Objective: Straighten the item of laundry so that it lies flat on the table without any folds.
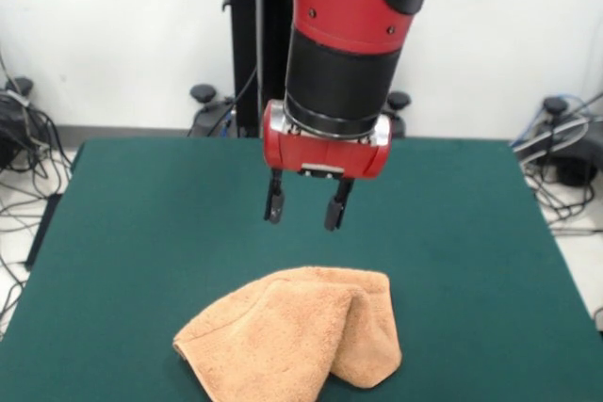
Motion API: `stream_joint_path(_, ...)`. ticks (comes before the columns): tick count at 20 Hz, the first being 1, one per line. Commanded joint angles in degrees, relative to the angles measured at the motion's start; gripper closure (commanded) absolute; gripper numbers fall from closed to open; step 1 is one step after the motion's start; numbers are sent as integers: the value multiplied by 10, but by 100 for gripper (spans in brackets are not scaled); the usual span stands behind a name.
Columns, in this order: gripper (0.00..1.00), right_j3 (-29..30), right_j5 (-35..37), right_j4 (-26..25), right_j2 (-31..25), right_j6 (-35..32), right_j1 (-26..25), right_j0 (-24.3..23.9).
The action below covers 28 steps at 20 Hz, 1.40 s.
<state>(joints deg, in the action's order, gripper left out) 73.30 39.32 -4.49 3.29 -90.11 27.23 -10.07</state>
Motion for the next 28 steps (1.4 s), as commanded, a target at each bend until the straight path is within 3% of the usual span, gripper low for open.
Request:
stream_joint_path(1, 0, 27, -33, 11, -51, -84, -66, 7)
stream_joint_path(10, 0, 36, -78, -21, -54, -46, -73, 9)
stream_joint_path(19, 0, 26, -35, -11, -48, -36, -61, 12)
stream_joint_path(28, 0, 43, -84, -12, -57, -45, -63, 6)
